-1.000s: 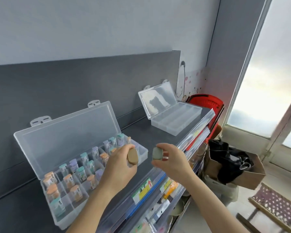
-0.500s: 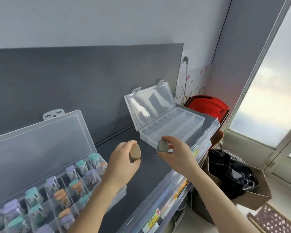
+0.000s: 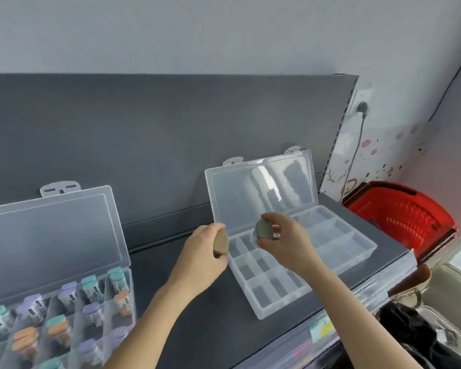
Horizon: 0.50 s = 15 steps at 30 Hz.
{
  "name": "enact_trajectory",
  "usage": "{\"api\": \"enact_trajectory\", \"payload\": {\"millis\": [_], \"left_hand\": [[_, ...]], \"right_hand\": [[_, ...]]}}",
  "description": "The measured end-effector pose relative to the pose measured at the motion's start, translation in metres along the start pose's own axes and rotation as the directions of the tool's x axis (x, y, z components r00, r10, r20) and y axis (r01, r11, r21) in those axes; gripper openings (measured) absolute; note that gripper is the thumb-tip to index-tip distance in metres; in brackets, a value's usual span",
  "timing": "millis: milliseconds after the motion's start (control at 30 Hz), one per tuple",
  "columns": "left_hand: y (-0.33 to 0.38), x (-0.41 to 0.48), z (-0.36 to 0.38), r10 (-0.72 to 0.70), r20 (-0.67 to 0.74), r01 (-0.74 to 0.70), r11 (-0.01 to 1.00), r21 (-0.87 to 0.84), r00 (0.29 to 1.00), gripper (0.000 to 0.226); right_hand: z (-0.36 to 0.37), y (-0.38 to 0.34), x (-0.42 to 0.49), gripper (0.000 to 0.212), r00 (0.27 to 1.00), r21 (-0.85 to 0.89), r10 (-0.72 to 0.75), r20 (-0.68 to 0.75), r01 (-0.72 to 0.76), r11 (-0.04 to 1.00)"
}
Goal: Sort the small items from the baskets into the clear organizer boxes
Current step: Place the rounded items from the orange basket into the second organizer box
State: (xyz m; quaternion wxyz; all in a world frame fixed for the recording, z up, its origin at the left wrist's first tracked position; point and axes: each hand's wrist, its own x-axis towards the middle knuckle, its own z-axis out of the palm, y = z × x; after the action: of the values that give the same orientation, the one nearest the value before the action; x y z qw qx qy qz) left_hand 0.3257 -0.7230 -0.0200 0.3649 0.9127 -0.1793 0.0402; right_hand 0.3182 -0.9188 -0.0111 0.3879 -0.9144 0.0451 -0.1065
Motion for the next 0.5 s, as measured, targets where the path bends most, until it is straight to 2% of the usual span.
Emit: {"api": "enact_trajectory", "payload": {"millis": [267,500], "left_hand": [[0.021,0.032,0.038,-0.159,-0.084,0.162,0.986,0.032,0.984,0.052],[0.020,0.040,0.052,-0.232,-0.125,0.246,0.963,0.110,0.965,0.051]], "right_hand": [[-0.011,0.031,0.055,0.048,0.960,-0.012,-0.180,0.216,0.187,0.982],[-0.001,0.046,0.074,0.049,0.912,0.018,-0.249,0.325,0.257,0.966]]}}
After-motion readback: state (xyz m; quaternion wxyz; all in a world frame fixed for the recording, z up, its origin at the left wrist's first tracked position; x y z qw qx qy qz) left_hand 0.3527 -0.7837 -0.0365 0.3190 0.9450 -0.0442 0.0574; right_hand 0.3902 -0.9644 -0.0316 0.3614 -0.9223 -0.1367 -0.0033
